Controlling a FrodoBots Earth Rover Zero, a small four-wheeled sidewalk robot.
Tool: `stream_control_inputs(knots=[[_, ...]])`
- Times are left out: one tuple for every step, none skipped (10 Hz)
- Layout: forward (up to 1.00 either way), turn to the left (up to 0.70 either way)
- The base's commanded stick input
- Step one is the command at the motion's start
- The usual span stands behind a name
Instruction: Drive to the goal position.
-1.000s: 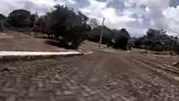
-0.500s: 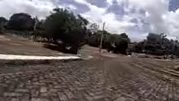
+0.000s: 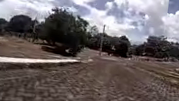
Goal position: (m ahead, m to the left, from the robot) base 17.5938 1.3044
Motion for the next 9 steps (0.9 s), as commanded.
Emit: stream_control_inputs(knots=[[1.0,0.0],[1.0,0.0],[1.0,0.0],[1.0,0.0],[1.0,0.0],[1.0,0.0],[1.0,0.0],[1.0,0.0],[1.0,0.0]])
